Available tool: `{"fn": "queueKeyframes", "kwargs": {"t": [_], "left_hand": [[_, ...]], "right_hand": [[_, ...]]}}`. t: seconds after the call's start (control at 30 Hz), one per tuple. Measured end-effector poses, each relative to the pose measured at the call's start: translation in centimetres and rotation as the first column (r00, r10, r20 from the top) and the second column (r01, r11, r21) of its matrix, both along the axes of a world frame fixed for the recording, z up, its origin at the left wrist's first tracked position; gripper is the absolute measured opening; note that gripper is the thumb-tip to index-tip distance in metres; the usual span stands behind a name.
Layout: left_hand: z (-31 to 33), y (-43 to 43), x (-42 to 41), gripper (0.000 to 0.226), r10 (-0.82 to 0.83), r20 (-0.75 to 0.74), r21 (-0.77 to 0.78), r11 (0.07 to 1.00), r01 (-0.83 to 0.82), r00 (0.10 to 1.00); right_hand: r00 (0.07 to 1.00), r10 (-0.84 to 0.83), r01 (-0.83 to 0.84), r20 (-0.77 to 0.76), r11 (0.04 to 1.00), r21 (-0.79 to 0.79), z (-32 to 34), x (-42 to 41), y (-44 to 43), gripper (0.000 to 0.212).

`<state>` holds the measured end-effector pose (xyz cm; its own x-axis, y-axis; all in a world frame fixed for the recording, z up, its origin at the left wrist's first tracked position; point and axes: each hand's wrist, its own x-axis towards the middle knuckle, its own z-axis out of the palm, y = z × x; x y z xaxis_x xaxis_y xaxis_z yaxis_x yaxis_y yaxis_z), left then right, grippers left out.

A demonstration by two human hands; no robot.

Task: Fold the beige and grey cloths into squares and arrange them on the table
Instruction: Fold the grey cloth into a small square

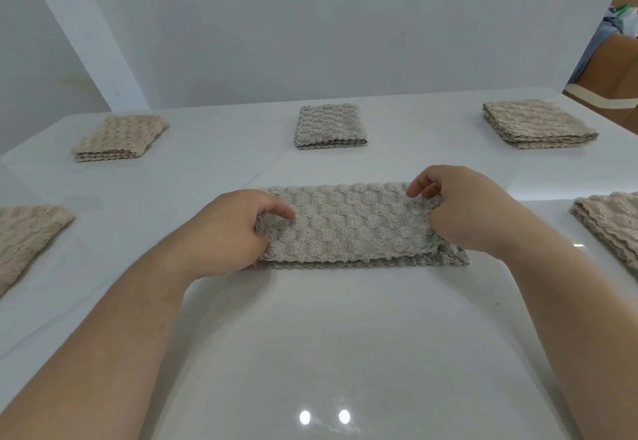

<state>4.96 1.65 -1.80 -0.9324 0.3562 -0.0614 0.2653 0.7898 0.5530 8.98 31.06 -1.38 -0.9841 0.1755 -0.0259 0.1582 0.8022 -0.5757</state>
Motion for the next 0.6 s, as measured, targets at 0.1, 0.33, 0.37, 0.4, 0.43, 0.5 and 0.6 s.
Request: {"fn": "queueKeyframes", "kwargs": {"t": [0.1, 0.33, 0.37, 0.4, 0.43, 0.5, 0.6], "left_hand": [[-0.38, -0.2, -0.3, 0.06, -0.037, -0.032, -0.064, 0.997, 0.035, 0.999], [-0.63, -0.07, -0.39, 0.059, -0.053, -0.084, -0.137, 0.99, 0.042, 0.995], [-0.67, -0.07, -0.42, 0.059, -0.054, -0.092, -0.149, 0.988, 0.04, 0.994], [-0.69, -0.07, -0.43, 0.058, -0.054, -0.101, -0.161, 0.986, 0.037, 0.993], [-0.7, -0.08, -0.45, 0.057, -0.053, -0.112, -0.173, 0.984, 0.033, 0.992], [-0.65, -0.13, -0.45, 0.055, -0.036, -0.125, -0.186, 0.982, 0.012, 0.991], [-0.49, -0.18, -0.38, 0.052, 0.024, -0.115, -0.18, 0.983, -0.044, 0.993]], "right_hand": [[1.0, 0.005, -0.005, 0.01, 1.0, 0.029, -0.14, -0.05, -0.01, 0.047], [0.999, 0.007, -0.01, 0.048, 0.997, 0.076, -0.28, 0.12, -0.41, 0.048], [0.998, 0.007, -0.012, 0.056, 0.997, 0.08, -0.29, 0.15, -0.46, 0.048], [0.998, 0.009, -0.015, 0.063, 0.996, 0.085, -0.31, 0.15, -0.5, 0.048], [0.998, 0.015, -0.021, 0.068, 0.995, 0.092, -0.33, 0.15, -0.53, 0.047], [0.997, 0.029, -0.036, 0.075, 0.994, 0.106, -0.39, 0.12, -0.56, 0.047], [0.996, 0.034, -0.044, 0.084, 0.992, 0.121, -0.61, -0.01, -0.5, 0.049]]}}
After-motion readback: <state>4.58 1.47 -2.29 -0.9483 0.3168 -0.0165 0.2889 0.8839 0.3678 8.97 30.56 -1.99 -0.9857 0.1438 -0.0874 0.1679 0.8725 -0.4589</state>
